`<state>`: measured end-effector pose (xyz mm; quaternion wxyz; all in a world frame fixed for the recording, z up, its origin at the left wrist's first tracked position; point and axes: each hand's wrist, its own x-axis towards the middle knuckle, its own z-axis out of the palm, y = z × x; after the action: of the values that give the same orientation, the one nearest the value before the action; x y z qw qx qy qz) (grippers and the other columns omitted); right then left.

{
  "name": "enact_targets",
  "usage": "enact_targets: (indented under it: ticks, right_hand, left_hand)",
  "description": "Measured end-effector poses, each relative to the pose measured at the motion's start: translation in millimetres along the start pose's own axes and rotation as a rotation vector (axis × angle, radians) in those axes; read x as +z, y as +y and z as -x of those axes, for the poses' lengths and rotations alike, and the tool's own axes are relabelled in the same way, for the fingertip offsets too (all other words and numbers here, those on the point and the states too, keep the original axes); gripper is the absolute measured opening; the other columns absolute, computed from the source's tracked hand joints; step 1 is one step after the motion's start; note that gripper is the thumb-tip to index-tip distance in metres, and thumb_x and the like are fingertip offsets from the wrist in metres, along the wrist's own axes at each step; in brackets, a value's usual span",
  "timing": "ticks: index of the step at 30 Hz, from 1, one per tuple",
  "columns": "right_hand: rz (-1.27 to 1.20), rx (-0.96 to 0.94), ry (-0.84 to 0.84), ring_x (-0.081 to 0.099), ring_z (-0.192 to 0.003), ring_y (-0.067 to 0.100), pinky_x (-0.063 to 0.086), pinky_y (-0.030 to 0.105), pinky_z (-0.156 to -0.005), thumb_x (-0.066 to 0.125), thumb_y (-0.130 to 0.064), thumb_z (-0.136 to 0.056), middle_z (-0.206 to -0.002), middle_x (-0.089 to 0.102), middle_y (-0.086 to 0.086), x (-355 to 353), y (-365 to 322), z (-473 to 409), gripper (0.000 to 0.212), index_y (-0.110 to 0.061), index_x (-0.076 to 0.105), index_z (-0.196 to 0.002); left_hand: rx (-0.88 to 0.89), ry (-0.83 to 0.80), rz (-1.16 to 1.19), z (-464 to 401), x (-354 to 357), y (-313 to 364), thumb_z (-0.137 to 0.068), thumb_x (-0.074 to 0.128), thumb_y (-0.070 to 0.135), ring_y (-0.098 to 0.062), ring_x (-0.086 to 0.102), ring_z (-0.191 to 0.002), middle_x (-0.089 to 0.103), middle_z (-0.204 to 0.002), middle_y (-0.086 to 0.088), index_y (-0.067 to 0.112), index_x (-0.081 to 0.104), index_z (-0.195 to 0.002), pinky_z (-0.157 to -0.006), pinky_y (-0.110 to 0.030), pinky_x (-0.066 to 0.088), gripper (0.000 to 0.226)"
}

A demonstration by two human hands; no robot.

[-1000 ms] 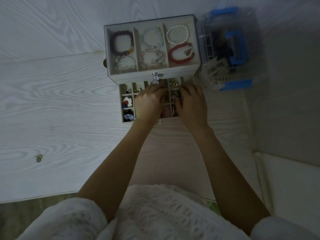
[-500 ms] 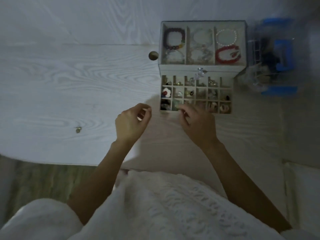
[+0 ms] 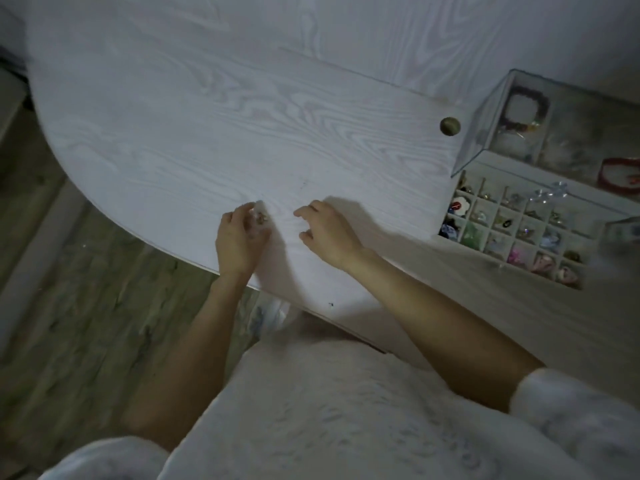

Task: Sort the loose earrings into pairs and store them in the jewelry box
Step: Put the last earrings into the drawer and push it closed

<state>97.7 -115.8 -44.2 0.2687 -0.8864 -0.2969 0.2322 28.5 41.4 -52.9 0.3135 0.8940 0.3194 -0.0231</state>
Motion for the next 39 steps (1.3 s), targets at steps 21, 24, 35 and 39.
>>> enact_targets:
  ticks: [21,24,35,39]
  right_hand:
    - [0.027,0.004,-0.052,0.059,-0.087,0.025,0.05,0.037,-0.074,0.055,-0.013,-0.09,-0.099,0.06,0.009,21,-45,-55,0.011,-0.012,0.064,-0.096]
    - [0.071,-0.016,-0.066,0.058,-0.086,0.025,0.051,0.037,-0.073,0.051,-0.014,-0.091,-0.098,0.06,0.009,19,-45,-54,0.013,-0.012,0.062,-0.096]
    - [0.049,0.047,0.141,0.054,-0.066,0.027,0.037,0.03,-0.057,0.051,-0.008,-0.09,-0.083,0.057,0.016,4,-4,5,0.013,-0.005,0.063,-0.093]
    - [-0.071,0.204,0.267,0.054,-0.066,0.027,0.042,0.032,-0.059,0.057,-0.004,-0.081,-0.076,0.057,0.013,-8,27,55,0.005,-0.005,0.06,-0.077]
  left_hand:
    - [0.06,-0.002,0.204,-10,-13,-19,-0.079,0.068,0.012,-0.003,0.063,-0.08,0.069,-0.084,0.008,0.017,0.069,-0.098,-0.079,-0.012,0.046,0.019]
    - [0.078,-0.008,0.195,-10,-12,-19,-0.079,0.069,0.012,-0.005,0.064,-0.081,0.071,-0.085,0.007,0.017,0.069,-0.097,-0.081,-0.017,0.048,0.019]
    - [0.259,-0.27,0.124,8,13,19,-0.087,0.061,0.021,-0.007,0.064,-0.085,0.072,-0.095,0.003,0.02,0.066,-0.105,-0.078,-0.019,0.049,0.019]
    - [0.37,-0.35,0.118,16,29,54,-0.091,0.057,0.02,-0.008,0.063,-0.084,0.071,-0.098,0.005,0.022,0.068,-0.104,-0.077,-0.02,0.049,0.017]
